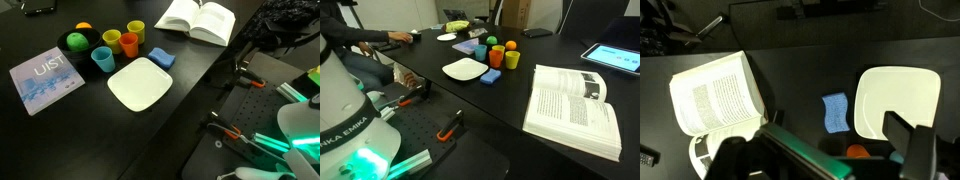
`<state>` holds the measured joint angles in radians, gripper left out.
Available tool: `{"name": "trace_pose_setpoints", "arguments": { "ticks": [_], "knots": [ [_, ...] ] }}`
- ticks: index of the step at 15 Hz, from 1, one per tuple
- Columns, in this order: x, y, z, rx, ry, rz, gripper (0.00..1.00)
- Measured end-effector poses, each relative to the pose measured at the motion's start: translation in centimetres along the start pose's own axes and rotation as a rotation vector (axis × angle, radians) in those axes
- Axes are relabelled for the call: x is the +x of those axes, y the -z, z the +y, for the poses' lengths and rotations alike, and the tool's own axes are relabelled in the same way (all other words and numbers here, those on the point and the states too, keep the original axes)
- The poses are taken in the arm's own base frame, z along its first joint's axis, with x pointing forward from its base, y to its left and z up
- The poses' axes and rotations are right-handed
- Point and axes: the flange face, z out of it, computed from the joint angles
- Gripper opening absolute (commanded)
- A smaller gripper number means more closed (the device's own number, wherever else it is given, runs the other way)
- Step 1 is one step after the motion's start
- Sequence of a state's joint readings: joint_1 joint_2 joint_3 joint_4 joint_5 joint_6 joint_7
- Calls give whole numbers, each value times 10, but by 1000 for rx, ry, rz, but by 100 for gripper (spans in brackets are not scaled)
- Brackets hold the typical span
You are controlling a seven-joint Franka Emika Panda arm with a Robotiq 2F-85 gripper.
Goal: Clean the plate with the sponge
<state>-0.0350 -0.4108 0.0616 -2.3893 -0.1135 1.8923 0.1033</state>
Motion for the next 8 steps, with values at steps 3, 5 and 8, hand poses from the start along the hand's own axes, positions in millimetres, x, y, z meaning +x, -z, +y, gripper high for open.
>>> {"name": "trace_pose_setpoints", "arguments": {
  "ticks": [3, 5, 8],
  "knots": [
    [1, 4, 0, 1, -1, 9, 100],
    [1, 5, 0, 1, -1, 12, 100],
    [2, 6, 0, 1, -1, 12, 100]
  ]
}}
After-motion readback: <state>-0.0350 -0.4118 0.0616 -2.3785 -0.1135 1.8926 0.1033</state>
